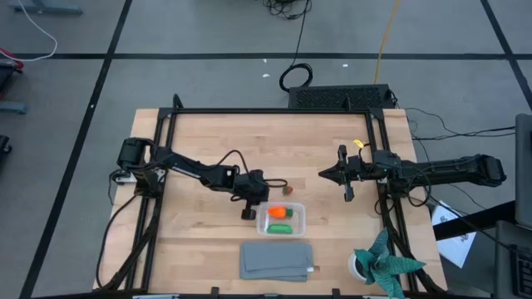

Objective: Pick and placing Produce into tupperware
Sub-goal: Adjust the transparent bin, then put the strawberry into the transparent bin

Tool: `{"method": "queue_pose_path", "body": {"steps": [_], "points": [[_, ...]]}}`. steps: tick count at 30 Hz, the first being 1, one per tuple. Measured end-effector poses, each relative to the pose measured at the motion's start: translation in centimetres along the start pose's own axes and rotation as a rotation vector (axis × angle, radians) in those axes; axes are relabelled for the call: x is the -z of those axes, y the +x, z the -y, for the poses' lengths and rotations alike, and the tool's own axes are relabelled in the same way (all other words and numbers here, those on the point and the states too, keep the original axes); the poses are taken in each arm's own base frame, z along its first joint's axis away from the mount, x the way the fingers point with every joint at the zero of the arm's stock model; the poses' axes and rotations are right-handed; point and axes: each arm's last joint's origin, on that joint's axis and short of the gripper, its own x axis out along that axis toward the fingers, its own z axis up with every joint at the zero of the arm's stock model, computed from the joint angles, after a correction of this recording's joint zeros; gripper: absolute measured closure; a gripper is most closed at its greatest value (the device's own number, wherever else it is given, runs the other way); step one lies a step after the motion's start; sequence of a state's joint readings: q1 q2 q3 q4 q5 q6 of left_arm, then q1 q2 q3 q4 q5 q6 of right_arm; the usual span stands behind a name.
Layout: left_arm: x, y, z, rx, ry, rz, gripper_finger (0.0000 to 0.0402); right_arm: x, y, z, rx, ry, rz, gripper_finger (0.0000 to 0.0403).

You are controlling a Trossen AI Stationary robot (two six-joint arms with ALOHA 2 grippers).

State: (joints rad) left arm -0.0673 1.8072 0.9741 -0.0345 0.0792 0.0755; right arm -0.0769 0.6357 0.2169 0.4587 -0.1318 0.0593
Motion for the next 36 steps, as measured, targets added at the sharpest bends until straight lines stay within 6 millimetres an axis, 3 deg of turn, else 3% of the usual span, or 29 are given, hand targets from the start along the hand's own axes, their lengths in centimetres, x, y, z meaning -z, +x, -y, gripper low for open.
{"method": "queue_pose_path", "body": {"steps": [11, 18, 29, 36], "points": [[0.2, -0.1, -0.1, -0.031, 0.044, -0.023, 0.04, 0.0, 0.0, 0.0, 0.0, 0.0, 0.0, 0.0403], [-0.8, -1.8, -0.8, -0.104, 0.103, -0.019, 0.04, 0.0, 0.0, 0.0, 0.0, 0.0, 0.001, 0.0403], [-3.8, -10.5, -0.8, -0.253, 0.265, 0.161, 0.0397, 0.1, 0.0, 0.0, 0.0, 0.001, -0.004, 0.0403], [-4.5, -16.0, -0.5, -0.304, 0.246, 0.306, 0.0399, 0.1, 0.0, 0.0, 0.0, 0.0, -0.003, 0.0403]]}}
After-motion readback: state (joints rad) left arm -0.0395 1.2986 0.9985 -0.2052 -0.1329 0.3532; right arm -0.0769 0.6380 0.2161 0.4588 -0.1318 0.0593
